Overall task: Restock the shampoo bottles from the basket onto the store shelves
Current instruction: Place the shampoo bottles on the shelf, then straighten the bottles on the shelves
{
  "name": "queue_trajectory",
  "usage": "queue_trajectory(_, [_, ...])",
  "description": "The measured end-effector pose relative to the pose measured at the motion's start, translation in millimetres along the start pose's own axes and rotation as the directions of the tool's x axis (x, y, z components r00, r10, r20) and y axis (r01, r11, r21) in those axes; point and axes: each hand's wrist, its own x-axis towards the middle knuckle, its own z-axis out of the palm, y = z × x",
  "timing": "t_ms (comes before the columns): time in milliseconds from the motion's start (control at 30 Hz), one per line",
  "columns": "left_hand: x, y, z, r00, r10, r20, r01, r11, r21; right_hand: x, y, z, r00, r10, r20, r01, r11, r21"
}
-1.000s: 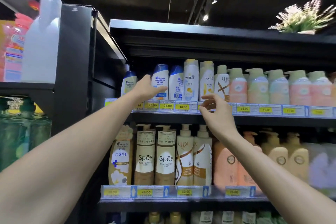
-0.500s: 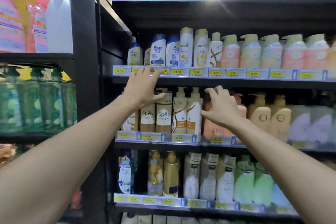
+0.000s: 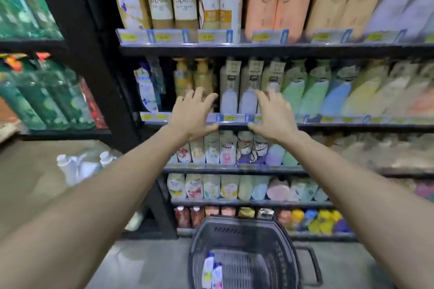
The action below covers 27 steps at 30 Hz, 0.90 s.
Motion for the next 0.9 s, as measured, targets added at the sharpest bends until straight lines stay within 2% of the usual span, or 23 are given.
queue_trajectory(133, [-59, 18, 88, 0.969, 0.019, 0.246, -0.002, 0.998, -0.068, -72, 15, 90, 0.972, 0.091, 0.217, -0.093, 0.996, 0.002])
queue_trajectory(300, [-117, 30, 195, 0.863, 0.050, 0.503, 0.014, 0.992, -0.123, -153, 30, 194, 0.867, 0.232, 0.441, -0.262, 0.965, 0.008])
queue_trajectory(433, [-171, 54, 282, 0.769, 0.070, 0.635, 0.042, 0.986, -0.160, -212, 35, 280, 0.740, 0.317, 0.593, -0.431, 0.901, 0.056])
queue_trajectory(533, [-222, 80, 354, 0.657, 0.093, 0.748, 0.090, 0.975, -0.201, -262, 39, 349, 0.622, 0.358, 0.696, -0.556, 0.828, 0.071])
queue_trajectory(733, [-284, 112, 514, 0.556, 0.060, 0.829, 0.183, 0.964, -0.192, -322, 56, 507, 0.476, 0.353, 0.805, -0.607, 0.794, 0.011])
queue_trajectory(833, [-306, 125, 602, 0.501, 0.063, 0.863, 0.211, 0.958, -0.193, -336, 62, 603, 0.408, 0.363, 0.838, -0.716, 0.697, 0.046])
queue_trajectory(900, [-317, 134, 660, 0.465, 0.047, 0.884, 0.239, 0.955, -0.177, -349, 63, 670, 0.384, 0.328, 0.863, -0.722, 0.689, 0.059])
